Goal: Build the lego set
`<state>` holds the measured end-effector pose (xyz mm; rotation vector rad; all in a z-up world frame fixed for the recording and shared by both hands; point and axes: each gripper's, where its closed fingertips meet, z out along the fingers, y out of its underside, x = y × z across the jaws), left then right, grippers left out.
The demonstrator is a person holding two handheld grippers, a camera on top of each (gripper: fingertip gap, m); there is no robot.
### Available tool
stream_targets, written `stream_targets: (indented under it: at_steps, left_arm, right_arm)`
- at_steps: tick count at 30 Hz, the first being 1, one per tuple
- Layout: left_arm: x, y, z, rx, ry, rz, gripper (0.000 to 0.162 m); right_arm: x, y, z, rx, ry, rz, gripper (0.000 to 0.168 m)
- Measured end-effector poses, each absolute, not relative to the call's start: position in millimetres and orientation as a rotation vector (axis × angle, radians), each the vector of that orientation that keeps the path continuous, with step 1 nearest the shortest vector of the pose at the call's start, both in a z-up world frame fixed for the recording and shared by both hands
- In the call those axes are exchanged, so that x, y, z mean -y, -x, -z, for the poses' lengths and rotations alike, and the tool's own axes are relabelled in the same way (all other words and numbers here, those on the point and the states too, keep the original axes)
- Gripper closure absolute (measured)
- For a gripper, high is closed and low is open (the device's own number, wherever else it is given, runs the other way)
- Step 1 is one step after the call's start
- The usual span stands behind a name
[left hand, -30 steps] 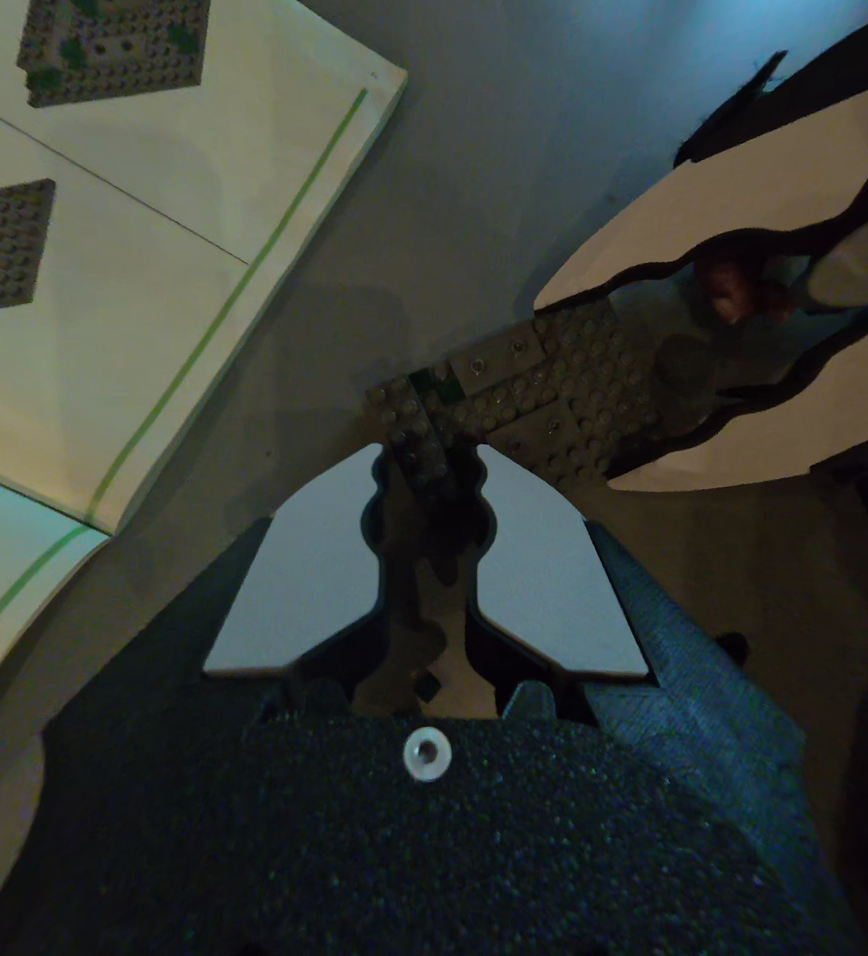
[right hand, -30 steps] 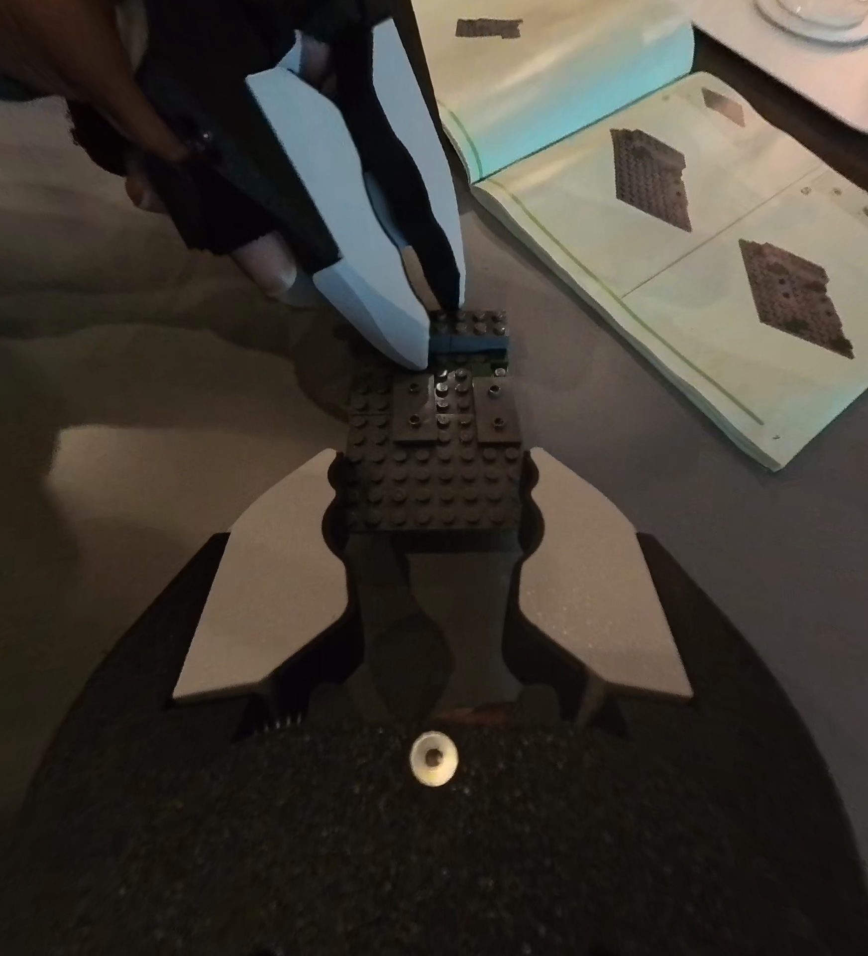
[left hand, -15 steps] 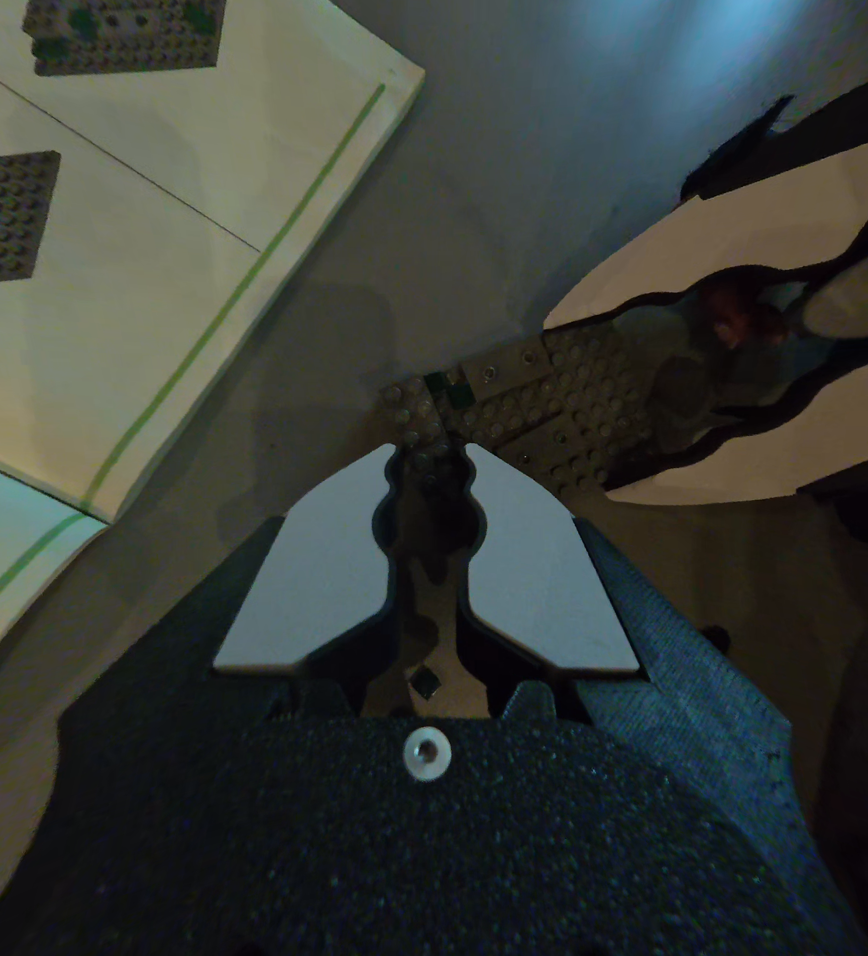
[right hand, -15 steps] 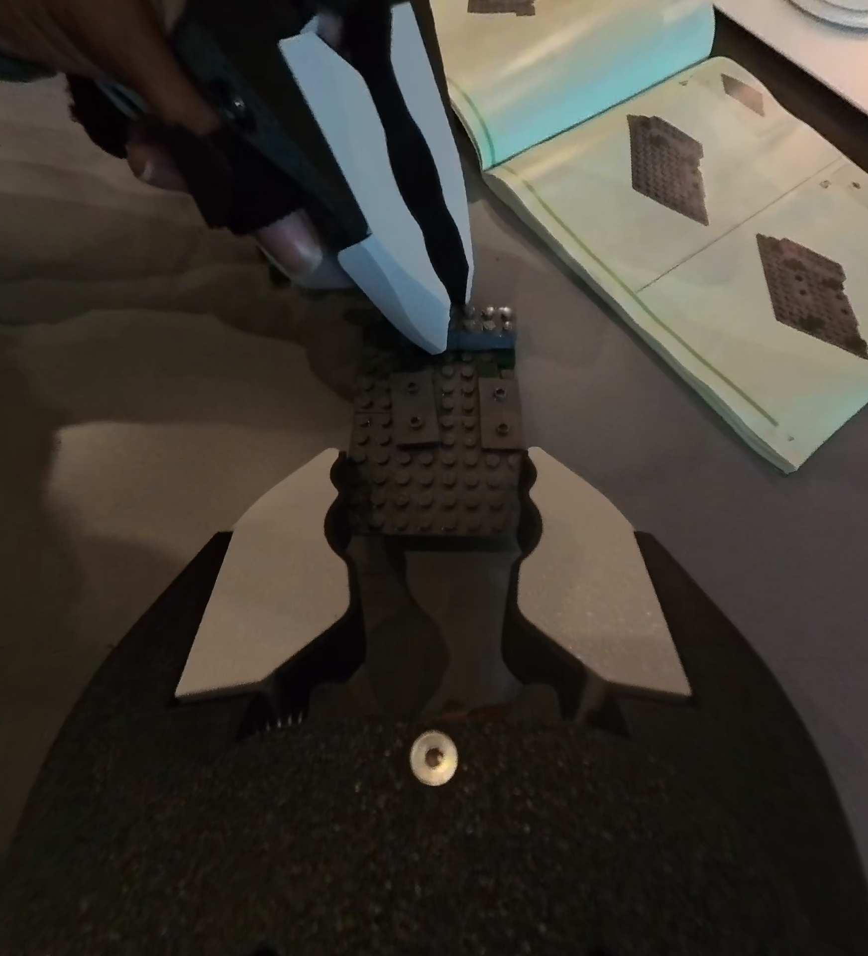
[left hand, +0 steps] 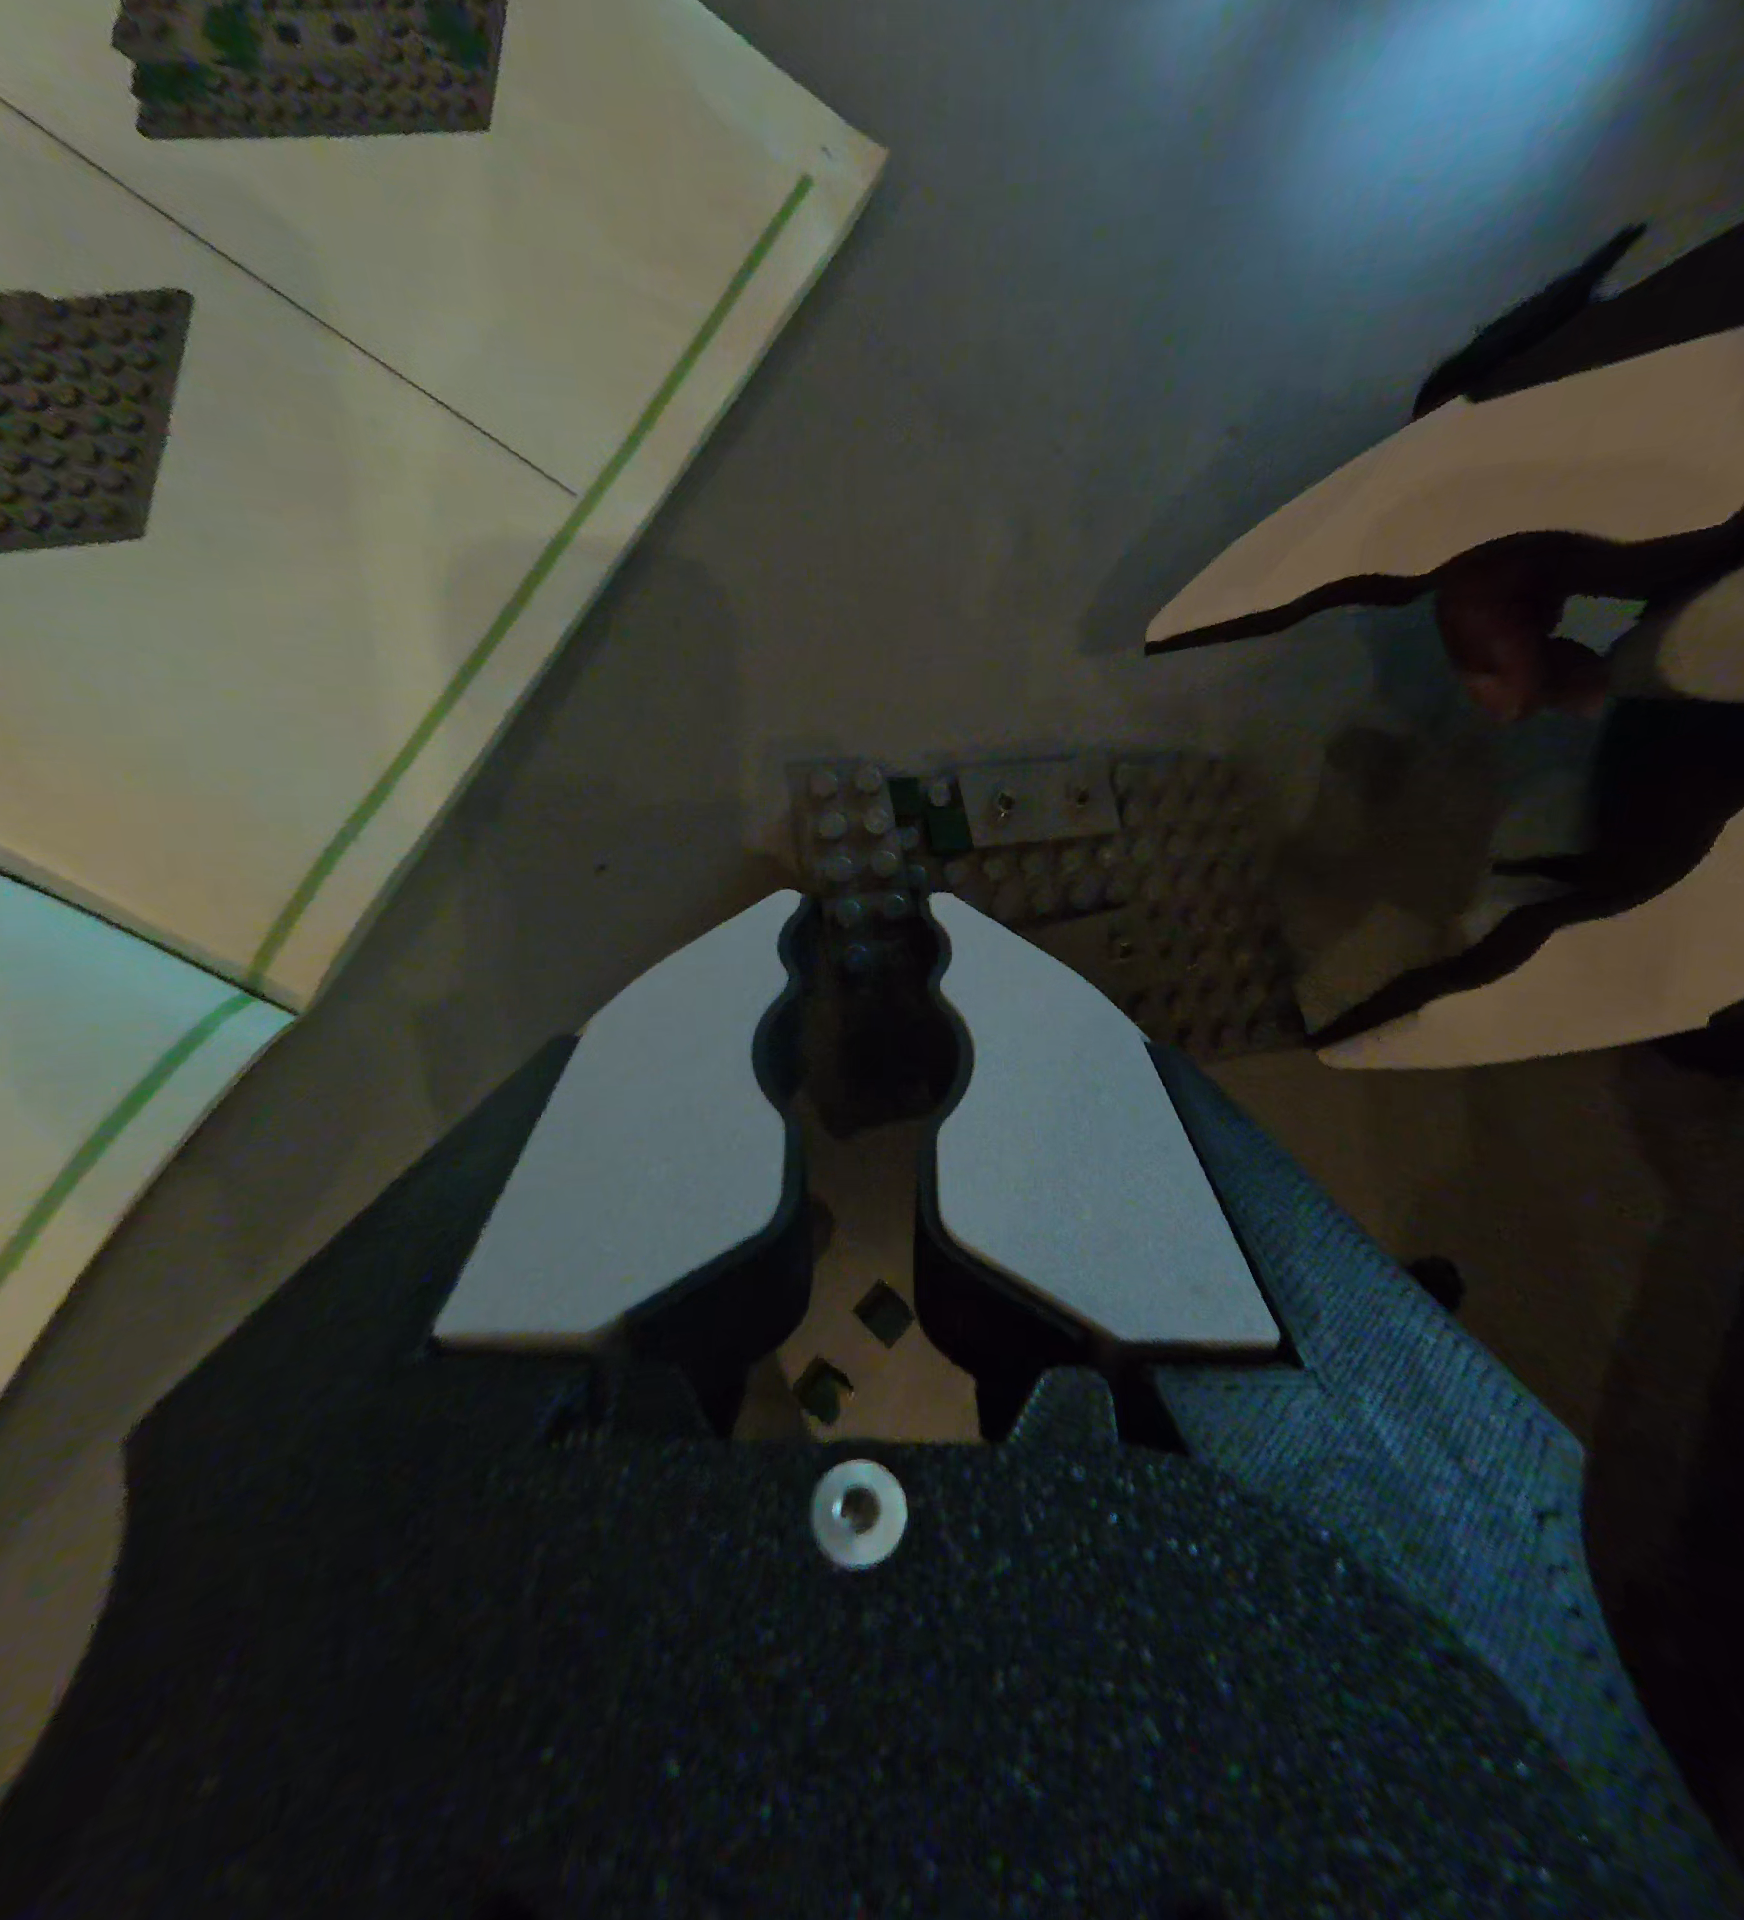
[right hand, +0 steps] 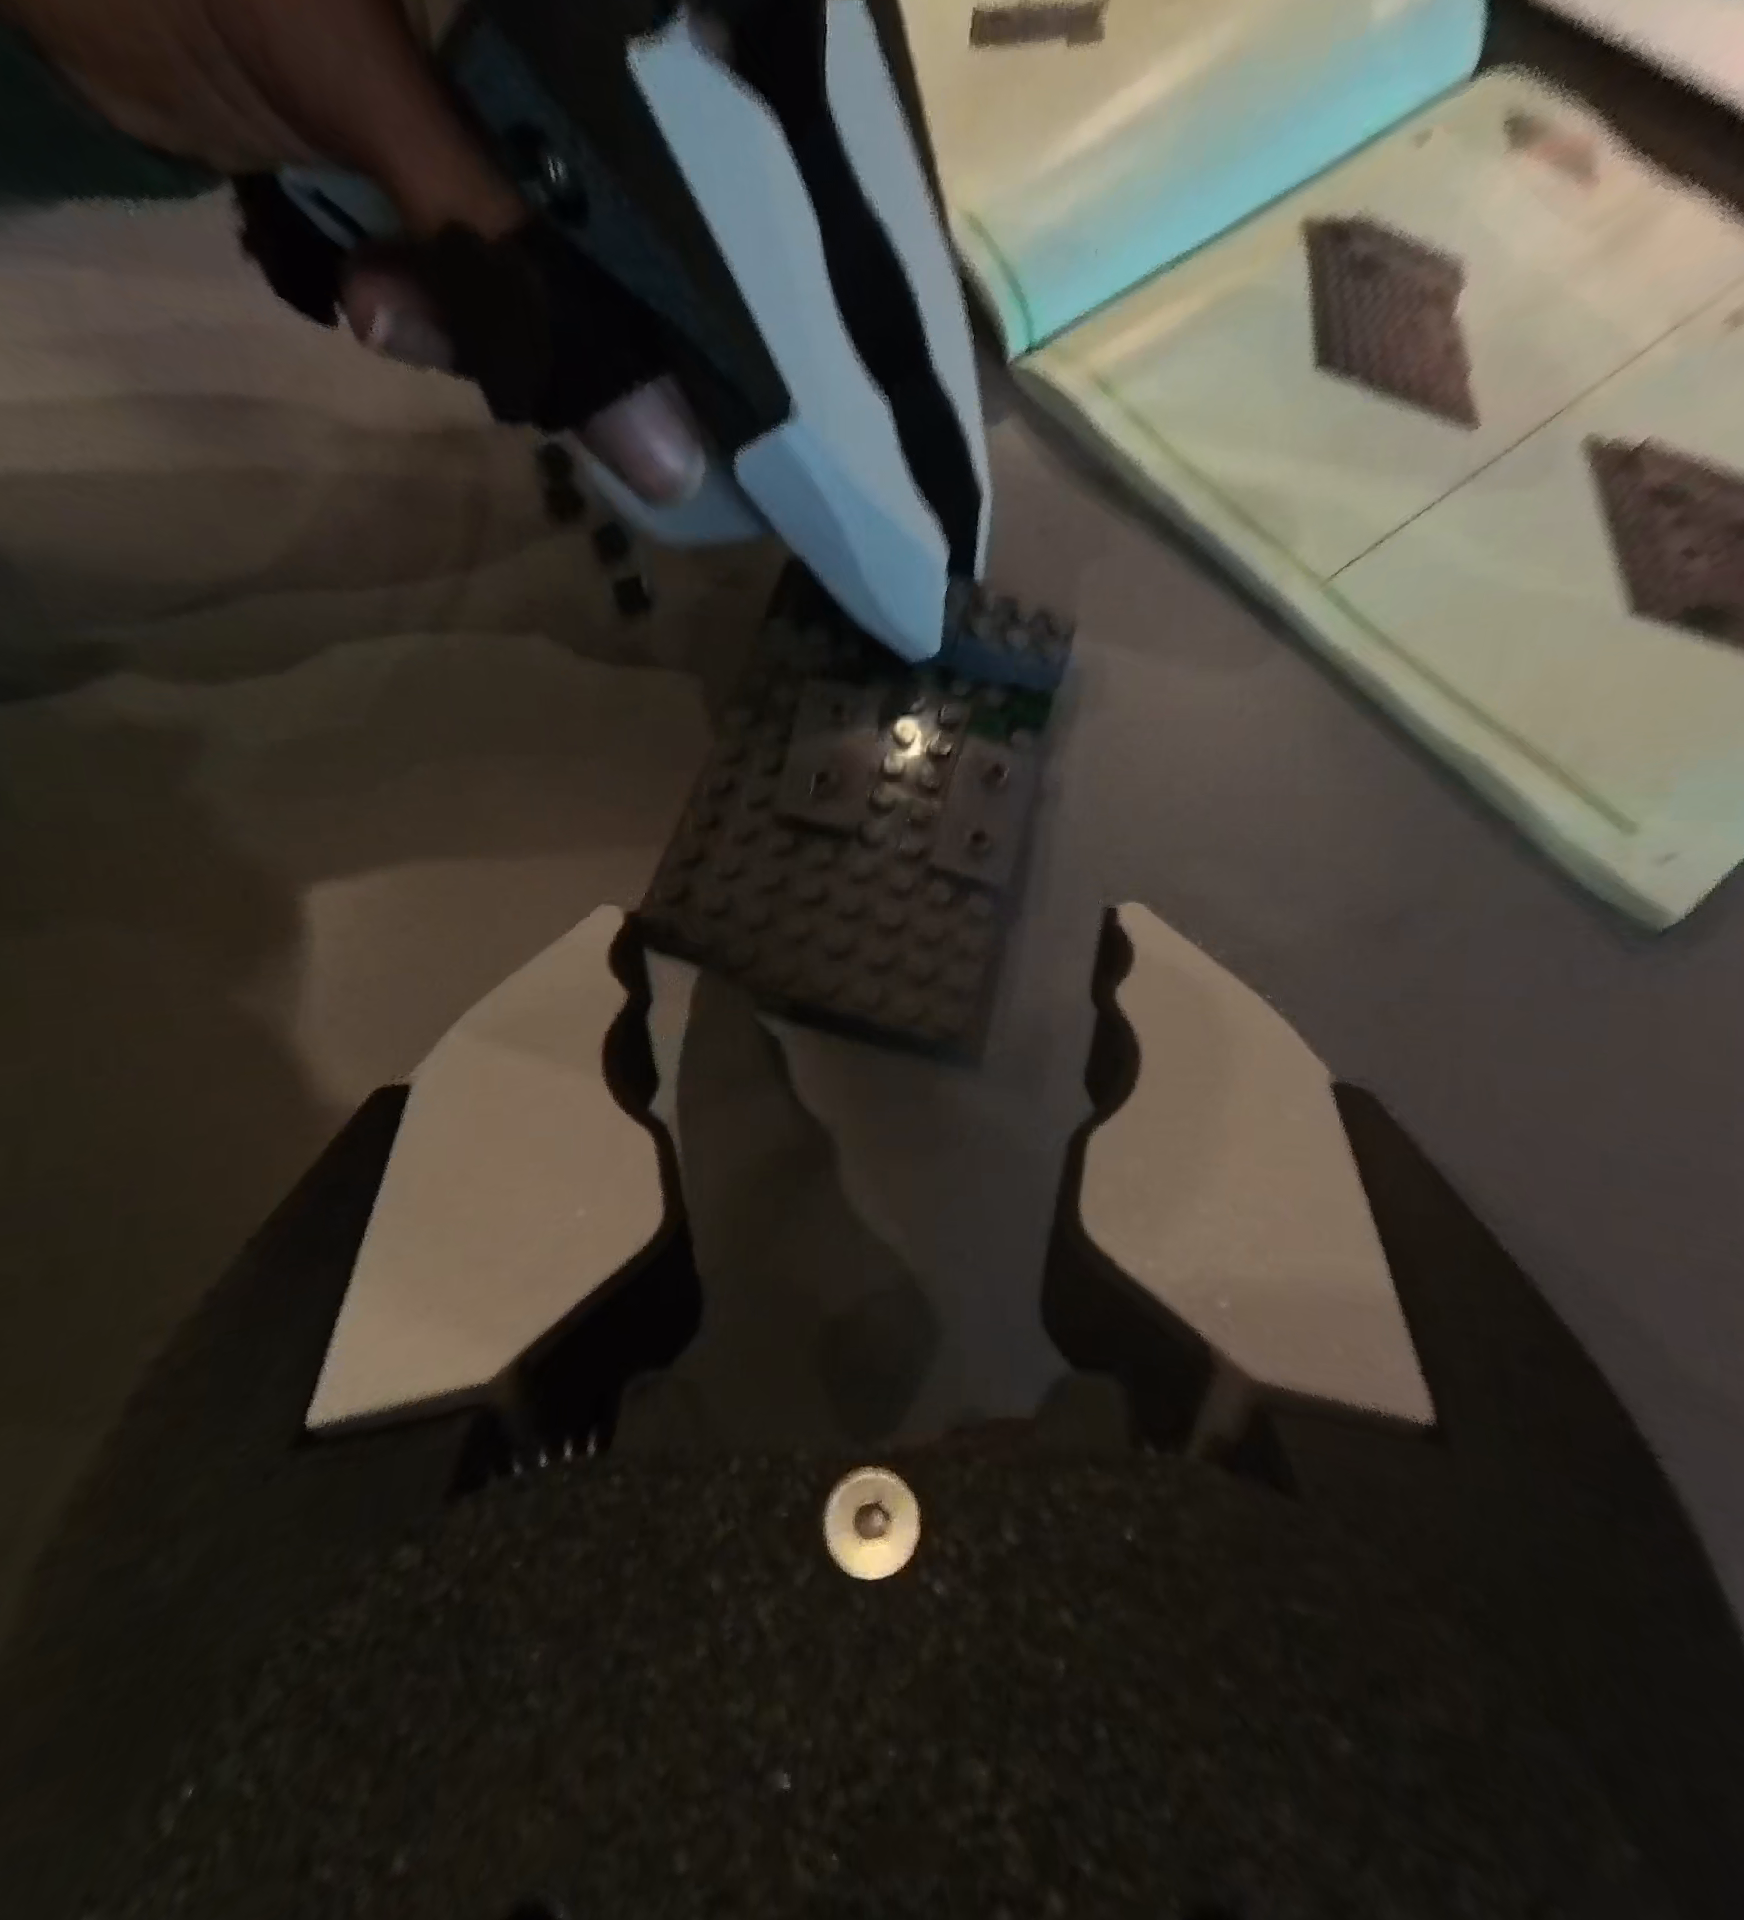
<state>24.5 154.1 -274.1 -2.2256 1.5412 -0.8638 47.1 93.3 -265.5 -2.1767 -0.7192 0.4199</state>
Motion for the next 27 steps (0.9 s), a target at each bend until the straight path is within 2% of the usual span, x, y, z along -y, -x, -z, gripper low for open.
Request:
stream_targets:
  at_steps: [8,12,17,21,27]
  left_arm:
    - [-156.3,-29.1,258.6,-1.496,2.184,0.91,0.145]
    - [-155.6,-33.3,248.9,-1.481,2.142,0.901,0.145]
    - [-154.4,-35.3,245.8,-1.477,2.116,0.871,0.145]
    - [-152.4,-34.9,246.0,-1.473,2.11,0.867,0.145]
    - [-150.4,-32.9,244.8,-1.479,2.087,0.853,0.144]
  right_arm:
    - [-89.3,-34.9,263.1,0.558,2.238,-0.466,0.07]
    - [-97.6,-33.6,263.6,0.493,2.254,-0.445,0.068]
    - [-102.8,-34.4,262.1,0.499,2.269,-0.4,0.076]
    - [-103.4,-37.1,265.2,0.509,2.293,-0.38,0.09]
    - [-102.2,-35.7,266.4,0.527,2.282,-0.397,0.092]
